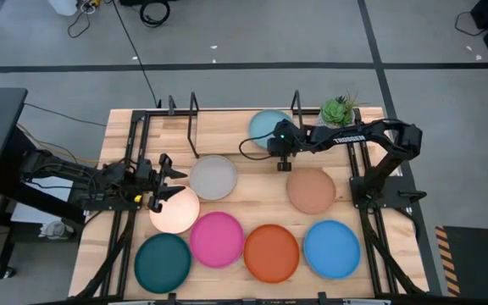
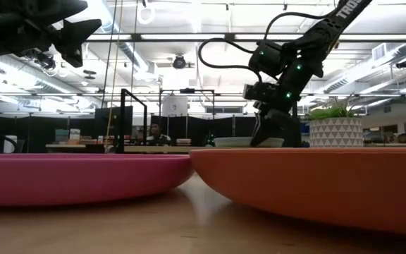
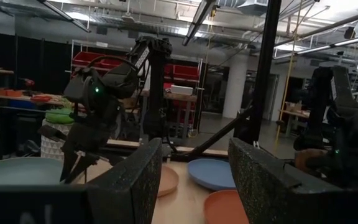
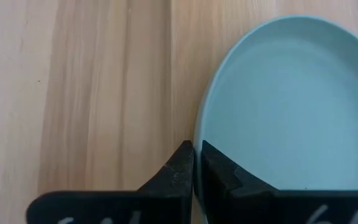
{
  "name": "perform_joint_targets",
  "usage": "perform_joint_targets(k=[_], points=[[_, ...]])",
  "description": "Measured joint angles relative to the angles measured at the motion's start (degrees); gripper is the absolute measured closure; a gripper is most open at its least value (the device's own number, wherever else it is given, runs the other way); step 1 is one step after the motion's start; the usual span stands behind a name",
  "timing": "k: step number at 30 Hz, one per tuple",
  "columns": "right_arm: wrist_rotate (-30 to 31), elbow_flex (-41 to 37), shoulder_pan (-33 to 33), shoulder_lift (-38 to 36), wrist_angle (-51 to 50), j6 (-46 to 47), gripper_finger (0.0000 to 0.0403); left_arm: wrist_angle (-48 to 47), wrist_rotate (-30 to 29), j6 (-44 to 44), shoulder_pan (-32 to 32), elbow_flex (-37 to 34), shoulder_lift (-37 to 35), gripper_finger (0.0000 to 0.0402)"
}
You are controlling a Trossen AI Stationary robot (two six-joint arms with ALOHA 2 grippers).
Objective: Place and stack plates onto a shelf
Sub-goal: Put the light blue plate on the shelf, then stack the gray plate on top of the light blue plate on the shelf
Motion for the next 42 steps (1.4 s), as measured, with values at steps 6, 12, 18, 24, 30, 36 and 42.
perform_joint_targets(k=[6,12,18,24,30,36,42], points=[[-0.8,0.0,0.3,0.0,0.1,-0.2,0.0379,-0.7,0.0,-0.2,0.0,0.0,0.0,0.0209],[-0.8,0.0,0.3,0.0,0.4,-0.1,0.0377,-0.7,0.0,-0.2,0.0,0.0,0.0,0.0209],[1.1,0.0,1.4,0.0,0.4,0.3,0.0355,-0.7,0.0,-0.6,0.0,0.0,0.0,0.0209],[6.3,0.0,4.2,0.0,0.4,-0.2,0.0308,-0.6,0.0,-0.7,0.0,0.0,0.0,0.0209],[9.9,1.2,6.9,0.0,-1.3,0.3,0.0269,-0.6,0.0,-0.7,0.0,0.0,0.0,0.0209],[10.4,5.7,10.5,-0.1,-3.9,1.3,0.0253,-0.6,0.0,-0.7,0.0,0.0,0.0,0.0209],[1.7,7.4,15.8,0.0,-1.0,-0.7,0.0254,-0.6,0.0,-0.7,0.0,0.0,0.0,0.0209]])
